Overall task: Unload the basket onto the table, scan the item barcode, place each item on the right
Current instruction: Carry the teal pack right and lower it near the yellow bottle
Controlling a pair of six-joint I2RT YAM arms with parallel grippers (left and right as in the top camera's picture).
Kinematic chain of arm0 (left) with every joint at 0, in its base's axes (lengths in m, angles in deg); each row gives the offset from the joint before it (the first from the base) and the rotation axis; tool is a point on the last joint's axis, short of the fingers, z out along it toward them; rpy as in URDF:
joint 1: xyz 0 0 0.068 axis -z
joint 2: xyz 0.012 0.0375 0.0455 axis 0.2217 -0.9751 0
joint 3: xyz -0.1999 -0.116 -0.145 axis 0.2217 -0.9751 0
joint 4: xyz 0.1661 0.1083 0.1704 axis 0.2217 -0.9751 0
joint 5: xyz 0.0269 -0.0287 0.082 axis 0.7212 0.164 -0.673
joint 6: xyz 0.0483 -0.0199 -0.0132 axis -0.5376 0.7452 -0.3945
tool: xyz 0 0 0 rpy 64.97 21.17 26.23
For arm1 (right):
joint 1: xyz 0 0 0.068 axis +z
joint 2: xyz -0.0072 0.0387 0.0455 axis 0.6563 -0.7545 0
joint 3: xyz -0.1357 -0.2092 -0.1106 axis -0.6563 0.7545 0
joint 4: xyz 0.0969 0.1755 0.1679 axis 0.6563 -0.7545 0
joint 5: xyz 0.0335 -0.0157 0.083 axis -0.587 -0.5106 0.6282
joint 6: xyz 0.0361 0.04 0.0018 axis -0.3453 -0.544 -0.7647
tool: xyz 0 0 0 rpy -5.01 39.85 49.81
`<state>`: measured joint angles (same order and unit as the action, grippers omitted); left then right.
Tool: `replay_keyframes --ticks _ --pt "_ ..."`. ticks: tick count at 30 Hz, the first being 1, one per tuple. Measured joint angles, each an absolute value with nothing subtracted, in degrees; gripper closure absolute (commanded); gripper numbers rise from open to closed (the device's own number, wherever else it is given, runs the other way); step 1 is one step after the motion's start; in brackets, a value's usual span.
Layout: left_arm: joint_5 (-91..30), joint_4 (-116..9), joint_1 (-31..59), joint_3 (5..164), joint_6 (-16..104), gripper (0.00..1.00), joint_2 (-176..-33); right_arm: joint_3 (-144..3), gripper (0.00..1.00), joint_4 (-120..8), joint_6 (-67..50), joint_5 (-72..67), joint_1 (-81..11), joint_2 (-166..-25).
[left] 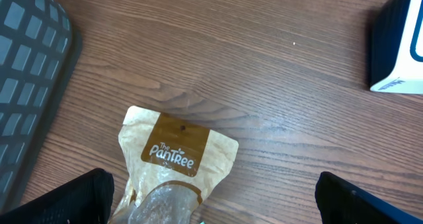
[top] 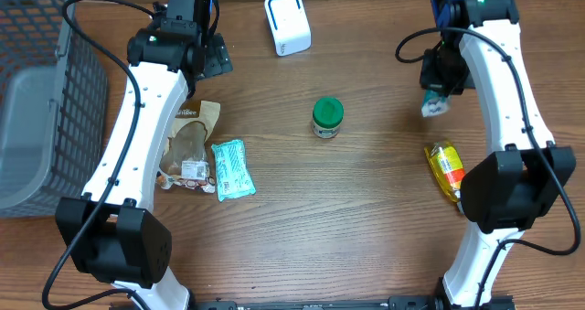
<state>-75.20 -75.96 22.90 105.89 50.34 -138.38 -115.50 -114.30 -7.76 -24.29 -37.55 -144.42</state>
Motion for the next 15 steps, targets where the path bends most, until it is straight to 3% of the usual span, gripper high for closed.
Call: replay_keyframes --ticks 13,15 --pt "-75.2 -75.98 22.9 105.89 50.34 0.0 -138.38 -98.91 0.96 -98.06 -7.93 -24.33 -39.1 -144.46" --pt "-75.2 -75.96 22.9 105.89 50.34 0.0 -138.38 -97.09 0.91 -95.98 -7.98 -24.33 -39.1 -144.53"
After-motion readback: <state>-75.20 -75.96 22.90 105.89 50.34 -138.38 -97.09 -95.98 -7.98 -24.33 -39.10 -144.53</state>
